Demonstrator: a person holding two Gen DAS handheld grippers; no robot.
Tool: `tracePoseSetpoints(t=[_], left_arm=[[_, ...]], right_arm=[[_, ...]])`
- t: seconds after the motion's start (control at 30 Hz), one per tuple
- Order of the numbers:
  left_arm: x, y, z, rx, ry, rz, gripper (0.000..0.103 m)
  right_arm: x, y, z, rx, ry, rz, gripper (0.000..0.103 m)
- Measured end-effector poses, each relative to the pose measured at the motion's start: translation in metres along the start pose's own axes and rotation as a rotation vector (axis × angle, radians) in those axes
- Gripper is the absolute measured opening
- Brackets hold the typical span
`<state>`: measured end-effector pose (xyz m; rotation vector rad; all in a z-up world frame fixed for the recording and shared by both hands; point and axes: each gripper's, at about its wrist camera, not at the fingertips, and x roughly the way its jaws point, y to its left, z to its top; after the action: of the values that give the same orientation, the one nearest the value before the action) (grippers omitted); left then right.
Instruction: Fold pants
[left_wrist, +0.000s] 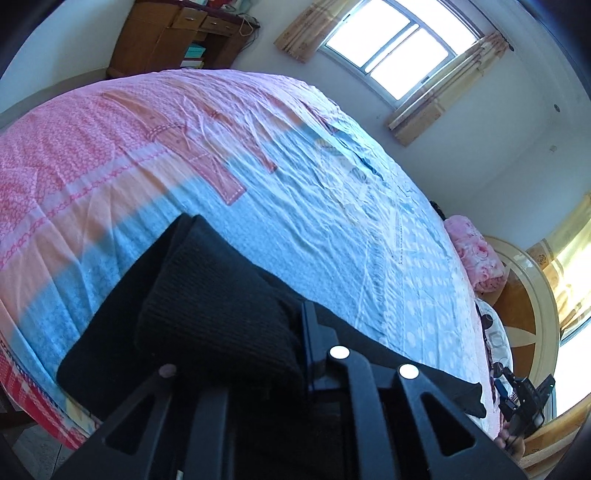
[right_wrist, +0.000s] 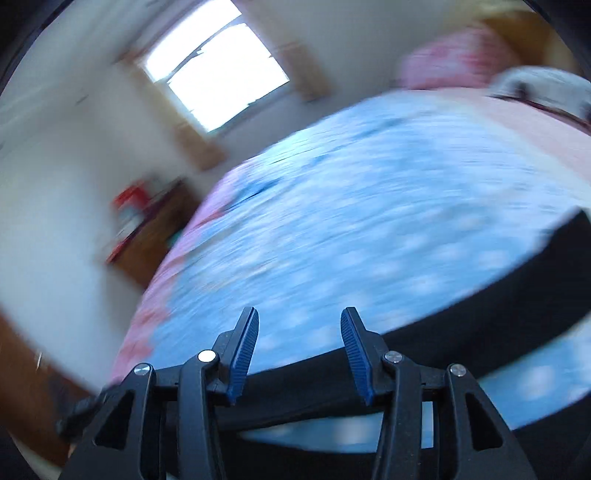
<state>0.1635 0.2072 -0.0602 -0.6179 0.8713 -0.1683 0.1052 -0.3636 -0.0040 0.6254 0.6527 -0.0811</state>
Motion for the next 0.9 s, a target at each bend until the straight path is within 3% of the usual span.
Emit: tracePoseSetpoints(t=[0.13, 0.23, 0.5, 0.67, 0.73, 0.77, 0.9], left_arm=[[0.002, 0.001, -0.002, 0.013, 0.003, 0.03, 0.013], [0.003, -0.001, -0.005, 0.028, 0.005, 0.064, 0.013], [0.002, -0.003, -0.006, 0.042, 0.003, 0.088, 0.013], [0.006, -0.004, -0.005, 0.055, 0.011, 0.1, 0.013], [0.007, -0.004, -0.003, 0.057, 0.017, 0.098, 0.013], [0.007, -0.004, -0.001, 0.056, 0.023, 0.09, 0.013], [-0.004, -0.005, 0.006, 0.05, 0.019, 0.046, 0.013]], right_arm=[[-0.011, -0.097, 0.053, 0.178, -0.003, -0.296, 0.049], [0.005, -0.136, 0.074, 0.229, 0.073, -0.353, 0.049], [0.057, -0.155, 0.067, 0.226, 0.24, -0.564, 0.049], [0.078, -0.165, 0.073, 0.234, 0.289, -0.612, 0.047], [0.075, -0.164, 0.076, 0.209, 0.289, -0.626, 0.007], [0.071, -0.165, 0.076, 0.214, 0.291, -0.618, 0.003], [0.031, -0.174, 0.08, 0.319, 0.207, -0.417, 0.003]])
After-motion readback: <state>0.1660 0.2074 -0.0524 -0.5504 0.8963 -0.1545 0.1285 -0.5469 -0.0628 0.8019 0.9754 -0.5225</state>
